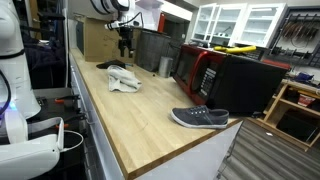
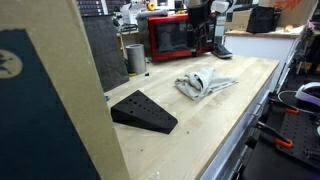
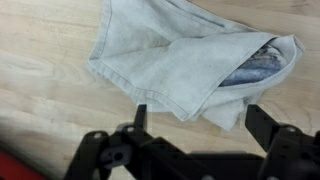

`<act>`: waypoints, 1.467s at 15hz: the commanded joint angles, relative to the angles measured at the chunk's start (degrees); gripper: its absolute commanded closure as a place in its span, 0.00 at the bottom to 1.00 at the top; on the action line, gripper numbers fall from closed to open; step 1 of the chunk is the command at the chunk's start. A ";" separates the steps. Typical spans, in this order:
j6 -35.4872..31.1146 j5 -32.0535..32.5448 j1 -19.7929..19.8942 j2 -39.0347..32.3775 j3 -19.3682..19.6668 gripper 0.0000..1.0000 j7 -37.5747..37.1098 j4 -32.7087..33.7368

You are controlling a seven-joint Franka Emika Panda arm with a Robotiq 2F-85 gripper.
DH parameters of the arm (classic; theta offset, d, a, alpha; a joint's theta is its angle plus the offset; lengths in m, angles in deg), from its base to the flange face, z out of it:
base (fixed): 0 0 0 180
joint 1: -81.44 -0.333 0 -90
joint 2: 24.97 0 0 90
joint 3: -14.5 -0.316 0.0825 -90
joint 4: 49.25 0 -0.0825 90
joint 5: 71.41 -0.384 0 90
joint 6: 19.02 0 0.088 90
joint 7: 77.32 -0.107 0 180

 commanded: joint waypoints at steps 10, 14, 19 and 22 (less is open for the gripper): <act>19.69 5.79 -5.07 -27.32 2.96 0.00 -3.69 28.90; 26.24 8.19 -5.89 -30.11 5.05 0.00 -7.86 32.36; 24.60 6.59 -6.11 -32.54 5.43 0.00 -12.93 30.50; 24.21 5.34 -6.41 -33.36 5.35 0.00 -14.71 30.16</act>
